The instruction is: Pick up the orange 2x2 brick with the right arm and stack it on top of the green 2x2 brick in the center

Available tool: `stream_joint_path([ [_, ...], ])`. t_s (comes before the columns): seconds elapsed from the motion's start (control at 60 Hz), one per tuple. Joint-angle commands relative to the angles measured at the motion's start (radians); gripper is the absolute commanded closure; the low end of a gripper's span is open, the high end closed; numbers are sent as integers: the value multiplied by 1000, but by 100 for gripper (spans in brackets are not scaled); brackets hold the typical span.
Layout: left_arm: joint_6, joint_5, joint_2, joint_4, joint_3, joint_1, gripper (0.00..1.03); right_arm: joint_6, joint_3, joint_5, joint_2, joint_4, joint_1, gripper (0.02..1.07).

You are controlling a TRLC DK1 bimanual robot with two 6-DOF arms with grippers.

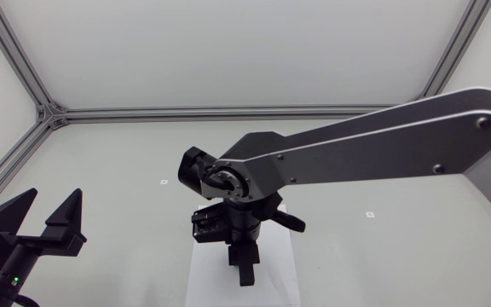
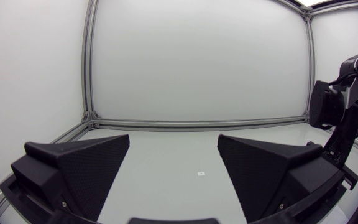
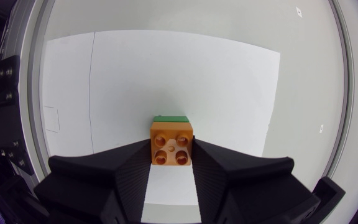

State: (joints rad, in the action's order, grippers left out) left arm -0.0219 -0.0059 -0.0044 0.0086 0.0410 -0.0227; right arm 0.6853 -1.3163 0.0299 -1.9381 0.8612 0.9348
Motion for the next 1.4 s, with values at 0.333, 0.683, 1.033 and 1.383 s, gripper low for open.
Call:
stream_joint_path([
  [0.333, 13, 4, -8, -15, -41, 3, 4, -1, 72, -56, -68, 22, -33, 95],
  [0.683, 13, 4, -8, -15, -41, 3, 4, -59, 43, 31, -130, 21, 2, 95],
  [1.033, 13, 4, -8, -15, -41, 3, 4, -44, 17, -45, -148, 18, -24, 95],
  [1.383, 13, 4, -8, -15, -41, 1, 4, -63, 23, -31, -128, -2, -13, 94],
])
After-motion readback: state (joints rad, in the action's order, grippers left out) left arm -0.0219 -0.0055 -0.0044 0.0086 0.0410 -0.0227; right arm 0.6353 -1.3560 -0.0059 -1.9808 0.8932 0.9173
